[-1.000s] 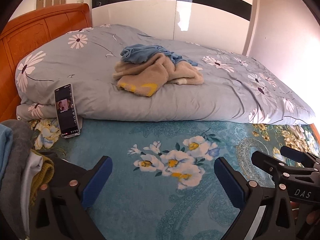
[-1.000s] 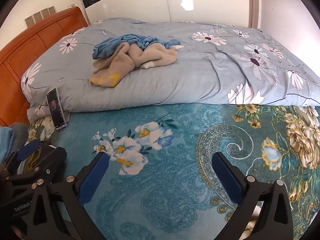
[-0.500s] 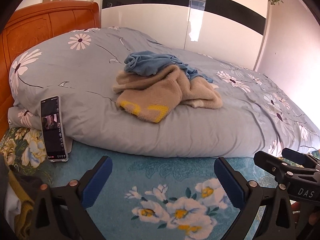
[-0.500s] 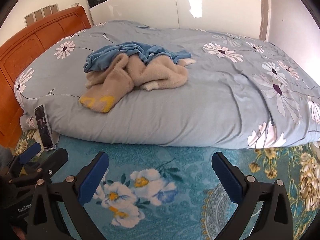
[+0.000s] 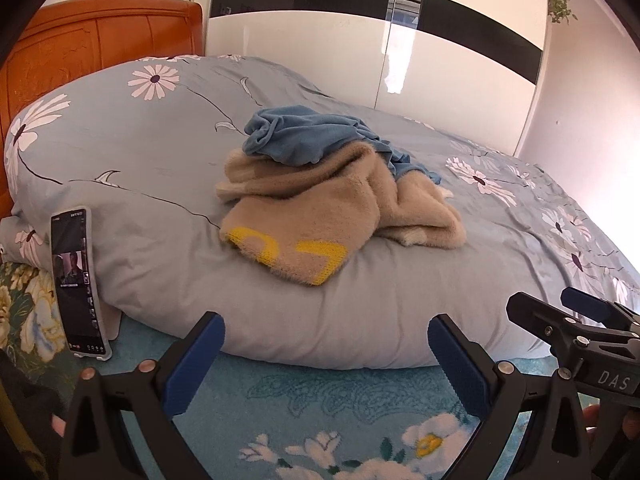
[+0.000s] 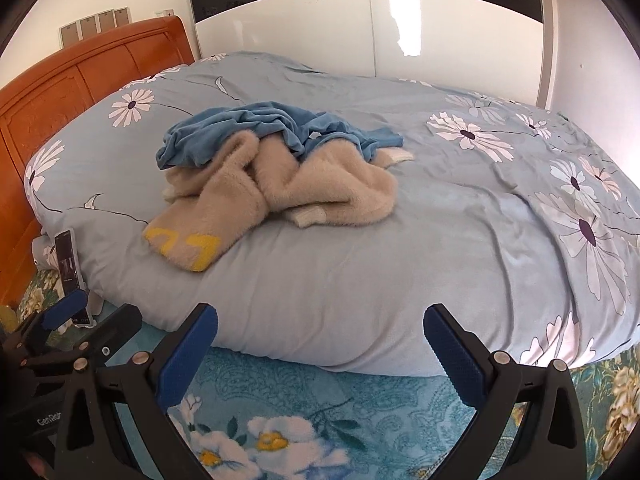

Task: Fold clothes
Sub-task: 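Move both grippers toward the clothes pile on the bed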

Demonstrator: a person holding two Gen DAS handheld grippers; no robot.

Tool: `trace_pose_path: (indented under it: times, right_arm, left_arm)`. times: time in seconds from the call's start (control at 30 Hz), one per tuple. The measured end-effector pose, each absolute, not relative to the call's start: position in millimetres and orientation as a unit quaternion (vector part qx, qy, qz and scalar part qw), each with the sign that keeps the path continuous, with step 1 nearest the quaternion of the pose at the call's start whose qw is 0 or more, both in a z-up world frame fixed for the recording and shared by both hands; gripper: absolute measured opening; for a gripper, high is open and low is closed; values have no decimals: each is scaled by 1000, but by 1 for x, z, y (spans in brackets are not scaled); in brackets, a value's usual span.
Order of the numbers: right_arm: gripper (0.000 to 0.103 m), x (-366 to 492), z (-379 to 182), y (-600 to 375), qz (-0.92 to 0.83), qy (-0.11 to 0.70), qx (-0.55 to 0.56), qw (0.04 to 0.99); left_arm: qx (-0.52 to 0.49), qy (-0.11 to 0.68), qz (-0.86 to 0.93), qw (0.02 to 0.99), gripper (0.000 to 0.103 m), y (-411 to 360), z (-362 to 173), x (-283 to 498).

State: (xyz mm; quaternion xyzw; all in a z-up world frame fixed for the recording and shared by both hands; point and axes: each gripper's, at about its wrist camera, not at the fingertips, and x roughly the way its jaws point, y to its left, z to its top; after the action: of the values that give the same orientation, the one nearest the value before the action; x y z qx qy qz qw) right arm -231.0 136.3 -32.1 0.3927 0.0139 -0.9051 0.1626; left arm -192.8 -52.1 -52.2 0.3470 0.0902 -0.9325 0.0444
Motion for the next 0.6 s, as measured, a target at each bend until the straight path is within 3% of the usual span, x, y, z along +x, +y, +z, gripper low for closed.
trace_pose_path:
  times: [0.37, 0.6]
  right_arm:
    - [103, -250, -39, 127, -897, 17, 411, 159]
    - [103, -262, -34, 118, -897, 16, 410, 163]
  left_arm:
    - [344, 57, -937, 35, 103, -46, -53, -205]
    - [351, 77, -932, 44, 103, -56, -49, -213]
